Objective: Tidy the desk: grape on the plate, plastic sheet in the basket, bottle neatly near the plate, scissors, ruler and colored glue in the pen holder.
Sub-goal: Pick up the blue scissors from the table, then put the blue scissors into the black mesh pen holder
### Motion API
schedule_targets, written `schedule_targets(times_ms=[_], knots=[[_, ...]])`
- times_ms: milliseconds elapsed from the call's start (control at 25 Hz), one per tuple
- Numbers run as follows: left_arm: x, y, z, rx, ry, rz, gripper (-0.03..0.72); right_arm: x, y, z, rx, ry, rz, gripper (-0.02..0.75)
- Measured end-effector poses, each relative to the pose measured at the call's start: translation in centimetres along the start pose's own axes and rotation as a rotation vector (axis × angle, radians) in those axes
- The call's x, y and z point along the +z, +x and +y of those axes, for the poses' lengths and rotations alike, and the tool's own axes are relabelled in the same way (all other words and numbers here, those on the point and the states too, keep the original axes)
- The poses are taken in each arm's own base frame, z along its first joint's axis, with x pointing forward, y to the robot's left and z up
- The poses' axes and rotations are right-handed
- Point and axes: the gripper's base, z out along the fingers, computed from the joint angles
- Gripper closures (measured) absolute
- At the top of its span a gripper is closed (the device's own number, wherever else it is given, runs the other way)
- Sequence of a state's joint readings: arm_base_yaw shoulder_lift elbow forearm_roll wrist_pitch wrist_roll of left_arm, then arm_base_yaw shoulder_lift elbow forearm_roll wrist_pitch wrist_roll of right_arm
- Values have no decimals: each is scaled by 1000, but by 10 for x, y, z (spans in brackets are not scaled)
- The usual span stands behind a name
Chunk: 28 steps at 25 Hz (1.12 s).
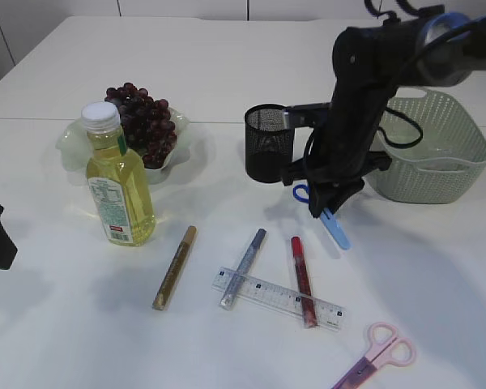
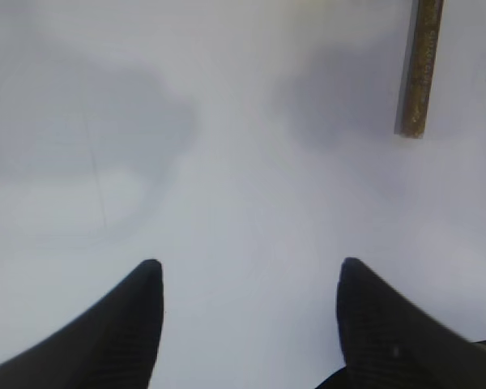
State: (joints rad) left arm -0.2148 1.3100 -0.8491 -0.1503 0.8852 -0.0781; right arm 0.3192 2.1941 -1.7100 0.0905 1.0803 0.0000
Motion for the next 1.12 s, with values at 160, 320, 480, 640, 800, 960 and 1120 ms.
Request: schedule_targets(times_ms=[160, 320, 480, 640, 800, 960, 1120], knots=[[0, 0, 0, 0, 0, 0, 202, -34, -7, -16, 12, -56, -89, 553], [0, 1, 0, 0, -1, 13, 202, -62, -18, -37, 34, -239, -207, 553], [0, 3, 0, 0, -2, 30, 202, -79, -29, -48, -29, -406, -377, 553], [0, 4, 0, 2, -5, 44, 202, -93, -41, -44, -132, -513, -589, 554], [0, 5, 1, 3, -8, 55, 202, -105, -50, -36, -237, -601, -786, 555], [0, 8, 1, 6, -15, 84, 203, -95, -61, -35, -331, -631, -926, 555], [0, 9, 2, 12, -24, 101, 203, -67, -70, -40, -376, -616, -983, 555]])
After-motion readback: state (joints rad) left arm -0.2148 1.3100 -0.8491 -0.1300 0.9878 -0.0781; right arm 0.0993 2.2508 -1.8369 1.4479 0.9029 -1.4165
